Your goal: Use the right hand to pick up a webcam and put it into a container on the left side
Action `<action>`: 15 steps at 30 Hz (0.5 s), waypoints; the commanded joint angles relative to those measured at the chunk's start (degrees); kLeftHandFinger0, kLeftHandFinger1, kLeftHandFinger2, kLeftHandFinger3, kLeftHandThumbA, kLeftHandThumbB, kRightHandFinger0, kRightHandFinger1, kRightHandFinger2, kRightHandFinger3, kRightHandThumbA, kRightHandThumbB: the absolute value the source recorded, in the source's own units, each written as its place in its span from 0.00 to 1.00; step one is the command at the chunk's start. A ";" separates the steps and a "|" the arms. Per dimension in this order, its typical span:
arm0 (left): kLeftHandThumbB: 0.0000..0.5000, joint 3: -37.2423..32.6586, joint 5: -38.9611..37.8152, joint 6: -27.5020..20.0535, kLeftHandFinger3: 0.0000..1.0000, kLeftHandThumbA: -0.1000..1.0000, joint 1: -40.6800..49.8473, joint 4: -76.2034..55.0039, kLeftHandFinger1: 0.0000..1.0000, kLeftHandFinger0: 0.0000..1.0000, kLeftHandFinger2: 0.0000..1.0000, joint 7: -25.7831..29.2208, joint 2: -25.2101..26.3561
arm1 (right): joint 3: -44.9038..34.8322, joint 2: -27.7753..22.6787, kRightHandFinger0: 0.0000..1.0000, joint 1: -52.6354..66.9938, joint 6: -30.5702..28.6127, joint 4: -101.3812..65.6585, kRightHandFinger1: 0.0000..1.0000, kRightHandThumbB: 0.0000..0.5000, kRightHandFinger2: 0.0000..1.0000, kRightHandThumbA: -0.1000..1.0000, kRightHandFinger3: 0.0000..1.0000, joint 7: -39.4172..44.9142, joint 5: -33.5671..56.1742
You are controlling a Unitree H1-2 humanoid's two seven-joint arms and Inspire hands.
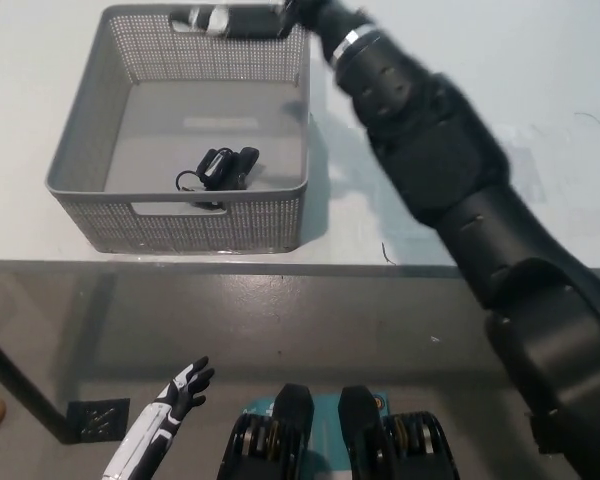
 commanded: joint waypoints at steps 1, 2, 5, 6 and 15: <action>0.34 0.27 -0.05 -1.01 1.00 1.00 -1.58 -0.79 1.00 1.00 1.00 -1.18 1.70 | -7.11 -5.09 1.00 2.20 7.43 -21.45 1.00 0.71 1.00 1.00 1.00 4.62 9.47; 0.34 0.23 0.01 -0.95 1.00 1.00 -1.48 -0.84 1.00 1.00 1.00 -1.14 1.64 | -8.53 -5.63 1.00 4.31 9.38 -27.32 1.00 0.70 1.00 1.00 1.00 5.19 11.28; 0.29 0.37 0.13 -1.23 1.00 1.00 -1.18 -1.35 1.00 1.00 1.00 -0.98 1.78 | -12.00 -7.42 1.00 10.61 12.61 -42.02 1.00 0.69 1.00 1.00 1.00 6.03 16.30; 0.29 0.44 0.16 -1.06 1.00 1.00 -1.29 -1.45 1.00 1.00 1.00 -1.04 1.98 | -12.58 -7.46 1.00 11.67 12.97 -44.06 1.00 0.68 1.00 1.00 1.00 5.96 17.20; 0.31 0.93 -0.38 0.21 1.00 1.00 -2.43 -1.34 1.00 1.00 1.00 -0.83 1.80 | -13.24 -11.87 1.00 34.80 13.72 -70.74 1.00 0.66 1.00 1.00 1.00 7.67 24.13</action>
